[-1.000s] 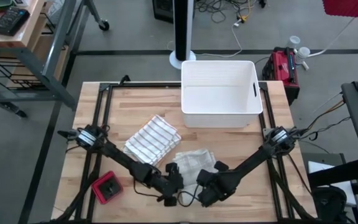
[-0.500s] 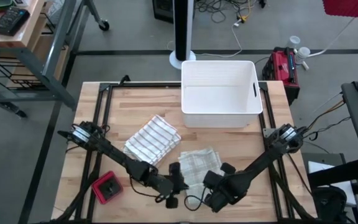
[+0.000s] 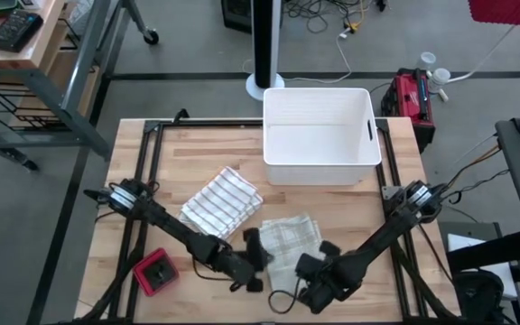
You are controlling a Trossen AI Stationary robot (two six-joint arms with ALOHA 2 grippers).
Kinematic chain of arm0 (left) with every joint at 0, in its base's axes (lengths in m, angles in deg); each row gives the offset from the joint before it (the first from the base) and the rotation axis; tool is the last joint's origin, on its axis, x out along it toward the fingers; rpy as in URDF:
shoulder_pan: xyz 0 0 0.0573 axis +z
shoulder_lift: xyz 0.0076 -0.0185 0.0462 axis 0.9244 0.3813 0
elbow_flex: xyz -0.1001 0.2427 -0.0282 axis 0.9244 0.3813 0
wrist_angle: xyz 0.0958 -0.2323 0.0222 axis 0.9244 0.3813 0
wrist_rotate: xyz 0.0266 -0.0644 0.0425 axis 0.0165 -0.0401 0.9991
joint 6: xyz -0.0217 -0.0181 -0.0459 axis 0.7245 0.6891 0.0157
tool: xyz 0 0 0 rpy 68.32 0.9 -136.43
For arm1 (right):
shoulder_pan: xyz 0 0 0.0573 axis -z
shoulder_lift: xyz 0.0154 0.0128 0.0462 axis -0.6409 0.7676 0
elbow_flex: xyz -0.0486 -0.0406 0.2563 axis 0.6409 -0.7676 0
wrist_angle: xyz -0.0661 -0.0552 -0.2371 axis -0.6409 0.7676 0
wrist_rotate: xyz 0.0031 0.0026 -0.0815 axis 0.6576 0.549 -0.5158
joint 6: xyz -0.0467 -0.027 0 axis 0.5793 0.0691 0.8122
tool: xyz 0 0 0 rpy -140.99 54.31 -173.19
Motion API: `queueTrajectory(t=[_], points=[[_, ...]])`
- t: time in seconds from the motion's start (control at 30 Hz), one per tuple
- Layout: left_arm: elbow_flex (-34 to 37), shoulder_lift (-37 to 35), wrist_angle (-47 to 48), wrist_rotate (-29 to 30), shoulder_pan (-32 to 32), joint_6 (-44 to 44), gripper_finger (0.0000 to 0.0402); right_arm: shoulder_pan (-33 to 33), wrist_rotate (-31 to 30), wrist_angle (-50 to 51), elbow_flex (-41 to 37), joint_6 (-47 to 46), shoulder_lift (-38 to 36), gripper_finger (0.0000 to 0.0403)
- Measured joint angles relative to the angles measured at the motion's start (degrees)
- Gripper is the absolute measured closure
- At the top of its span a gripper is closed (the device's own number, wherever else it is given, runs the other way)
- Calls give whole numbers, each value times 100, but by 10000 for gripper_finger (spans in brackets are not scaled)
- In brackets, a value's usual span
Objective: Fold towel
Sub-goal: Fold the light gray patterned towel
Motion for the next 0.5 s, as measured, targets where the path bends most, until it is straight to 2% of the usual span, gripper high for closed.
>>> queueTrajectory(t=[0.13,0.2,0.27,0.43,0.5], points=[[-7,-417,971,1174,42,-336,381,-10,38,1162,-2,-284,-265,403],[-7,-565,1536,1256,150,-439,381,7,44,1644,-5,-336,-425,403],[-1,-674,1921,1047,338,-431,381,84,78,1865,-30,-233,-635,403],[-2,-801,2085,-227,986,-252,391,433,24,1855,-276,234,-1295,403],[-2,-801,2120,-292,1175,-235,398,585,-9,1831,-511,380,-1545,403]])
